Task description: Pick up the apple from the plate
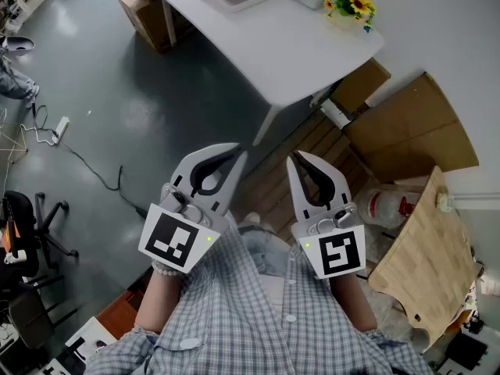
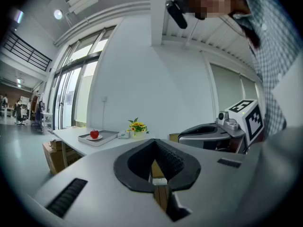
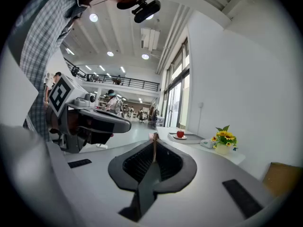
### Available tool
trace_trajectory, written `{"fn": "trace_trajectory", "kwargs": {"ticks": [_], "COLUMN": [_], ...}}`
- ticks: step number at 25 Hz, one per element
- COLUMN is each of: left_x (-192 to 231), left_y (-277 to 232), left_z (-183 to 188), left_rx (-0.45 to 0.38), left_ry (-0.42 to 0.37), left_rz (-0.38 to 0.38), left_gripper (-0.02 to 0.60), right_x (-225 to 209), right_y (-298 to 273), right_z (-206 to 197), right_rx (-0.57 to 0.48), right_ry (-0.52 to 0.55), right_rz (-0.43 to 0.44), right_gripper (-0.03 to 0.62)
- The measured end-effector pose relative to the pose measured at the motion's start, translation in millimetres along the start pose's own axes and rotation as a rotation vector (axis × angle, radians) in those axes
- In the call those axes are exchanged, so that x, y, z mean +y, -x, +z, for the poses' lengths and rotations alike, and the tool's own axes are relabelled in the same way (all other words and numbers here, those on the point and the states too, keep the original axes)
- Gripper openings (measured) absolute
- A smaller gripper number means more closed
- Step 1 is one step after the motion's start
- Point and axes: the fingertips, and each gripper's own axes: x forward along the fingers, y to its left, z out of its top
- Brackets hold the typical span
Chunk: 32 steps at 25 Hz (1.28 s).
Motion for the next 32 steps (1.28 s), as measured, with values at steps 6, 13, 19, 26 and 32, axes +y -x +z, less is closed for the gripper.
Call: {"fn": "trace_trajectory", "kwargs": {"ticks": [6, 13, 19, 26, 32], "left_x": [2, 16, 38, 88, 149], "left_y": [1, 0, -11, -26, -46], "left_z": [-3, -6, -8, -13, -10], "left_rx": [0.0, 0.009, 0.016, 0.031, 0.03], "left_ry": [0.005, 0.02, 0.03, 0.056, 0.069], "left_rz": [0.003, 0.015, 0.026, 0.068, 0.101], "left_gripper": [0.009, 0.009, 0.009, 0.009, 0.009], "right_x": [-1, -5, -11, -16, -22], "right_y": [-1, -9, -30, -85, -150], "right_z": [0, -10, -10, -15, -13], "right_rx": [-0.007, 0.04, 0.013, 0.047, 0.078], "right_ry": [-0.018, -0.024, -0.035, -0.039, -0.04], "right_rz": [-0.006, -0.016, -0.001, 0.051, 0.093], "right_gripper": [0.031, 0.031, 0.031, 0.031, 0.031]}}
